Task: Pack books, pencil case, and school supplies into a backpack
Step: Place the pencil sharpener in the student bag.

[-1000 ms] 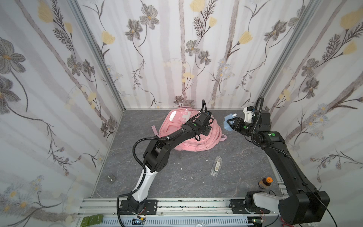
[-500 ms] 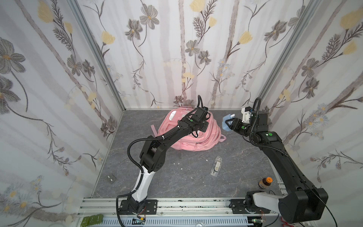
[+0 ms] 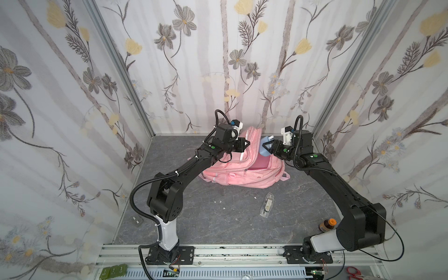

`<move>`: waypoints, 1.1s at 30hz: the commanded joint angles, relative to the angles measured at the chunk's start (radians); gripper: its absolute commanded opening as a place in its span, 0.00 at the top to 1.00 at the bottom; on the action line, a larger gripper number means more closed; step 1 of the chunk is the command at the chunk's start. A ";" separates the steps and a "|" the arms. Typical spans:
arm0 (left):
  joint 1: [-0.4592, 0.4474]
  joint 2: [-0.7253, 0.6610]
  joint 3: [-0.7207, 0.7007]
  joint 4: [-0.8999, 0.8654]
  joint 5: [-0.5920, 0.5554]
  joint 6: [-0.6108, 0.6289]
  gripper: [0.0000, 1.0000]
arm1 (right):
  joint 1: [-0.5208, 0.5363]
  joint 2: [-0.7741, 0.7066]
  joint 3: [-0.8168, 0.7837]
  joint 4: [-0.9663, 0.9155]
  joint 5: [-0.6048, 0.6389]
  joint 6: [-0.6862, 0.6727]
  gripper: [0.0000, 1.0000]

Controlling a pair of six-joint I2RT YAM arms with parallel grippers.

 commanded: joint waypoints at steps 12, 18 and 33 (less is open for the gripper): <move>0.015 -0.020 0.026 0.276 0.096 -0.056 1.00 | 0.069 0.212 0.049 0.109 0.044 0.056 0.63; 0.022 -0.012 0.032 0.286 0.117 -0.058 1.00 | 0.101 0.309 0.076 0.170 0.049 0.087 0.60; 0.037 0.005 0.043 0.256 0.088 -0.064 1.00 | 0.136 0.387 0.086 0.163 0.055 0.062 0.51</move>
